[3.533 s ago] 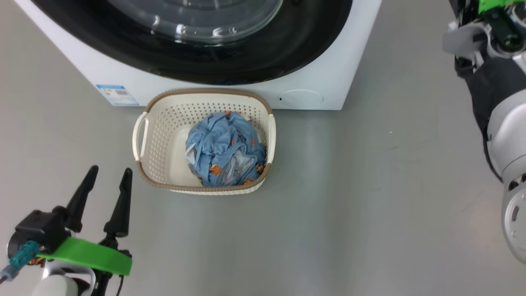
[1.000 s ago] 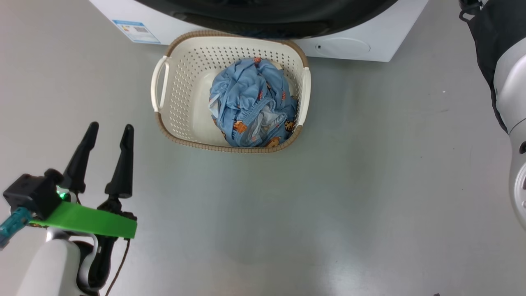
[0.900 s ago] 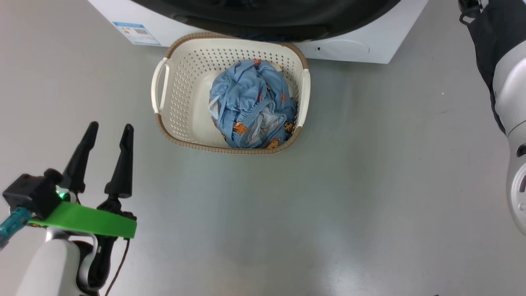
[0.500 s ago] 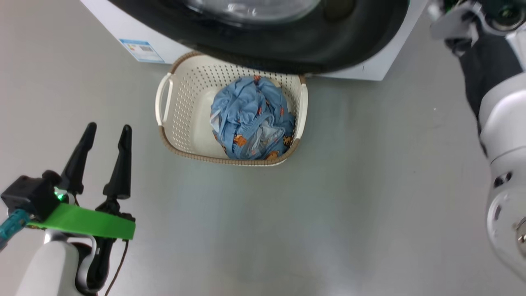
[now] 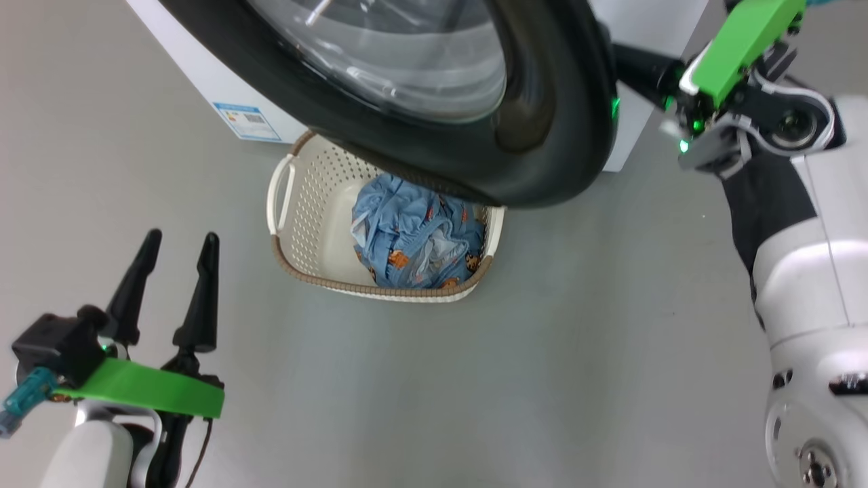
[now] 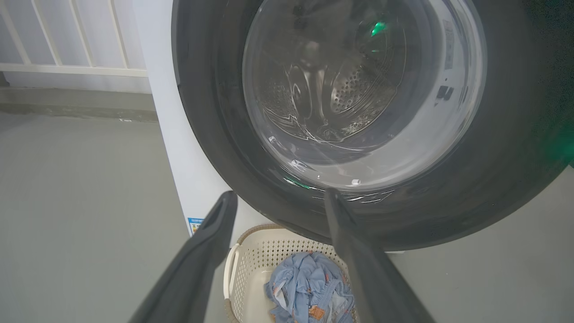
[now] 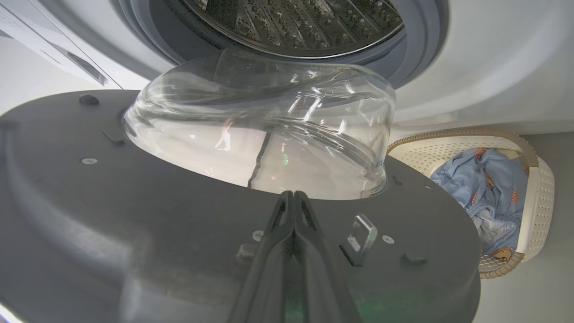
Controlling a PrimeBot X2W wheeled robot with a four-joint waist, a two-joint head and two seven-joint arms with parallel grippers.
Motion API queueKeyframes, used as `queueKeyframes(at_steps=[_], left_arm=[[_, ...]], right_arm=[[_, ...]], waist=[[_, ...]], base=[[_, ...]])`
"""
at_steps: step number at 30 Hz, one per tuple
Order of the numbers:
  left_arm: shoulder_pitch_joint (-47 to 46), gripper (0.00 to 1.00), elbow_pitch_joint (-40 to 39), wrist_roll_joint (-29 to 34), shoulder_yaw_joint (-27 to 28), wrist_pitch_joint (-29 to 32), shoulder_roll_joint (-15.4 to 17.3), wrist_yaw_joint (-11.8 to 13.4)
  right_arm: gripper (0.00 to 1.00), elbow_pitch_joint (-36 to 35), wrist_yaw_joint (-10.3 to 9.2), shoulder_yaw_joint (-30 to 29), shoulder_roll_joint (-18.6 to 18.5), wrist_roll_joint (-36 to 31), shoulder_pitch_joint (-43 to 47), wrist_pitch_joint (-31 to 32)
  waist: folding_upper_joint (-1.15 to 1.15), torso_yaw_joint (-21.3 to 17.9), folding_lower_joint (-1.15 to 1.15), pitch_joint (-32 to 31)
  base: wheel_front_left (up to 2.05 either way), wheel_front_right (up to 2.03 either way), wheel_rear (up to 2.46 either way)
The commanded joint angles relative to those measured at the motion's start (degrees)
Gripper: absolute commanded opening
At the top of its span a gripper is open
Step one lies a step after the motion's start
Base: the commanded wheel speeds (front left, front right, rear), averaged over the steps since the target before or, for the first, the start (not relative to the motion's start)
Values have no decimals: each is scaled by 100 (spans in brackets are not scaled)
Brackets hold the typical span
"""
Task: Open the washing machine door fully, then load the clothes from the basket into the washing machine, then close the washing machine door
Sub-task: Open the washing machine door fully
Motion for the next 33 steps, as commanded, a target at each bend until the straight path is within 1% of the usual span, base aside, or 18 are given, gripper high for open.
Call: queueKeyframes(at_steps=[1,4,8,15,26,33], left_arm=[[67,100,-144,50,237,-36,209,-9],[100,100,-147,61,239,-36,206,-9],[137,100,-148,69,241,-36,209,-9],[144,100,-167,82,230,-36,197,-9],[154,100,-178,75,219,-36,182,-9],[158,100,-172,73,246,-36,165,-9]], right_arm=[[0,-288,18,140,192,153,140,157],[0,-521,18,297,192,391,403,380],[0,-792,18,590,192,637,713,510],[0,-1184,18,1359,193,1211,1179,609],[0,-1865,18,2773,193,2147,1762,375],[0,-2037,18,3322,193,2472,1923,185]], waist=[[0,4,0,-86],[0,5,0,-146],[0,0,0,-197],[0,13,0,-224],[0,59,0,-261],[0,85,0,-274]], base=[[0,0,0],[0,0,0],[0,0,0],[0,0,0],[0,0,0],[0,0,0]])
